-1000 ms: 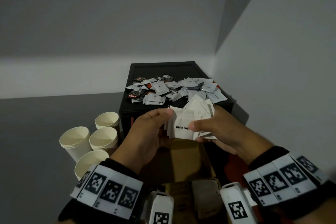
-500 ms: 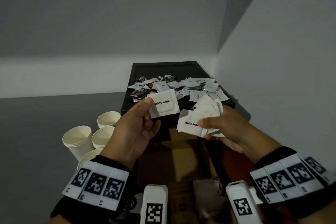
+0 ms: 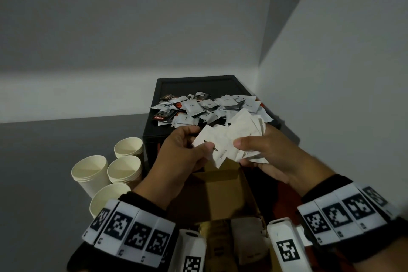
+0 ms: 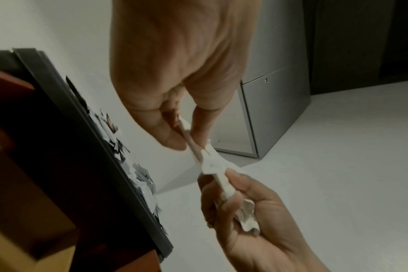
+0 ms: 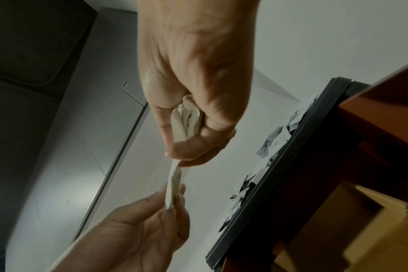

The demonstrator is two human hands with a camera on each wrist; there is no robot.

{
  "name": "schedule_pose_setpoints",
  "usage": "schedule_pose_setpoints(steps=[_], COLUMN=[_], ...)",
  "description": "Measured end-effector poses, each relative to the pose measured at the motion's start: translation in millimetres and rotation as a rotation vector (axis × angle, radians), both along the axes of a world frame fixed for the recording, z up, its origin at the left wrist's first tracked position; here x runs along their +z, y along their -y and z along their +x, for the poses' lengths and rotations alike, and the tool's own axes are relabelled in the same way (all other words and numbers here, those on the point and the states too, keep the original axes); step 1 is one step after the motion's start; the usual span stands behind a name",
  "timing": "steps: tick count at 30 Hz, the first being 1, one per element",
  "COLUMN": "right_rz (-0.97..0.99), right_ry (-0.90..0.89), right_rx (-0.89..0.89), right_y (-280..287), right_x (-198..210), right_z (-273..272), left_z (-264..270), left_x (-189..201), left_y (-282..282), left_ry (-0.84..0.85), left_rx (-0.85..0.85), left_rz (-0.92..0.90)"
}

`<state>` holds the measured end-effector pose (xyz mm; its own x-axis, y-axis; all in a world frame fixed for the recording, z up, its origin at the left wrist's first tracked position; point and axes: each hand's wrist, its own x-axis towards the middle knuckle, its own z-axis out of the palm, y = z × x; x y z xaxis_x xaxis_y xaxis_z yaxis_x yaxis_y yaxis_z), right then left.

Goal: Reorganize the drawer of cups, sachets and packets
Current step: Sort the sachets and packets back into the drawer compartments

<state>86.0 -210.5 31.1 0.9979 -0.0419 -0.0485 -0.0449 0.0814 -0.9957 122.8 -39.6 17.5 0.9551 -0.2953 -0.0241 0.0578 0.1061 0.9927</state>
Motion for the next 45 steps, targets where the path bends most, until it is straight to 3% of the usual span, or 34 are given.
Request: schedule_pose_setpoints(steps=[7,10,15,20,23,27,33,37,45], right_rz=[-0.012,-0.163,-0.379,-0.724,-0.926,-0.933,-1.139,-1.155,-1.249], right_ry=[-0.033,-0.026,0.01,0.032,0.035,0.025,0.038,-0.044,-0.016], right_rx=[0.1,0.132,-0.028,0.034,0.074,0.103,0.096,0.127,0.171], right_y=[-10.6,-20.2,-31.1,-41.2,-42.1,-41.4,-52.5,-50.8,-64.0], right_x=[-4.0,-8.1,-9.0,-0.8,6.5,12.1,-1.5,-2.9,-6.3], right_z=[1.9,4.2,9.9,6.9,8.4,9.6,9.9,9.3,0.2], left_z=[-5.4,-7.9,-6.8,-7.1,-7.3,-5.7,-11.5,-11.0,-2.8], left_x=[-0.9,-1.1,-5.2,-6.1,-8.1,-6.9,-5.1,-7.4,-15.6], left_y=[5.5,13.1,21.4,19.1,19.5,20.9,24.5,21.4,23.7], left_ry=[-0.061,-0.093,-0.413,-0.644,-0.658,-0.664,-0.667,-0.669,-0.658], left_rx=[-0.1,-0.106,-0.075,-0.198,-0.138,-0.08,-0.102,-0.088,-0.042], left_rz=[-0.045,-0.076,-0.427,-0.58,-0.615,-0.622,-0.661,-0.716,-0.665])
